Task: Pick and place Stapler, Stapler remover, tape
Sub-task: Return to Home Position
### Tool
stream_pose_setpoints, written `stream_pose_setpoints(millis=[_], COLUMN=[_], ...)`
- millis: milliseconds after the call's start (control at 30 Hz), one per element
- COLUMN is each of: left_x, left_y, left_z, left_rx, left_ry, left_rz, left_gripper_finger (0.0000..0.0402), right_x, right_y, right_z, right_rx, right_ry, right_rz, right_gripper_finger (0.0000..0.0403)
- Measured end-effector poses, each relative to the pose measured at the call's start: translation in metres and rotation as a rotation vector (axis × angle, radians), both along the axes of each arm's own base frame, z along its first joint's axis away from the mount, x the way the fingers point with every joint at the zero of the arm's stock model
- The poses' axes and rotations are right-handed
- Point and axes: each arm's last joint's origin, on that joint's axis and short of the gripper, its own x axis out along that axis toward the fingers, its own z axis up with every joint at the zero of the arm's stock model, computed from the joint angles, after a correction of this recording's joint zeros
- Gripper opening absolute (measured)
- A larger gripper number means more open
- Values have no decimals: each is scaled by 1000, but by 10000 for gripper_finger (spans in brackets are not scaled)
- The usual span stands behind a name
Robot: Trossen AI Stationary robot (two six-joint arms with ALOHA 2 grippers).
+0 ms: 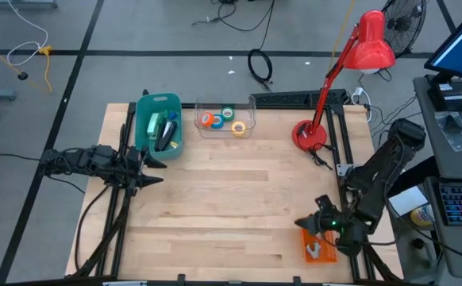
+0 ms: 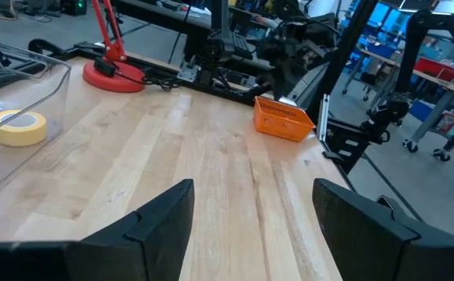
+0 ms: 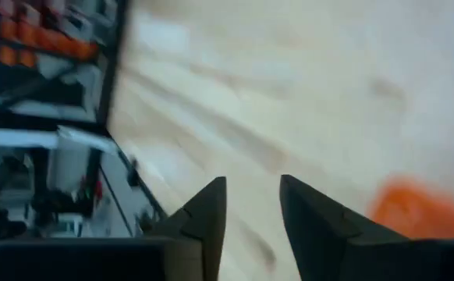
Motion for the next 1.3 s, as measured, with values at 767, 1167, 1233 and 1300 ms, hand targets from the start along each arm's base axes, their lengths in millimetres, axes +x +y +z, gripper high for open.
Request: stream_pose_setpoints(millis=[767,1167,1233,1300], left_x=[0,0,0,0], left_y=[0,0,0,0], left_z=[3,3,3,3], left_rx=[-32,-6,-7,-6], left_ry=[-23,-26,-26,-26], left_rz=[4,-1,-1,-1], left_gripper_finger=[267,267,267,267], right_x=[72,79,75,70], right_y=[-44,-120,-129,-138], right_z=[29,79,85,90], right_rx=[-748,-1005,-1023,-1022], right_ry=[-174,-208,-216,-236], right_rz=[142,136,146,166], right_gripper_finger=[1,0,0,0])
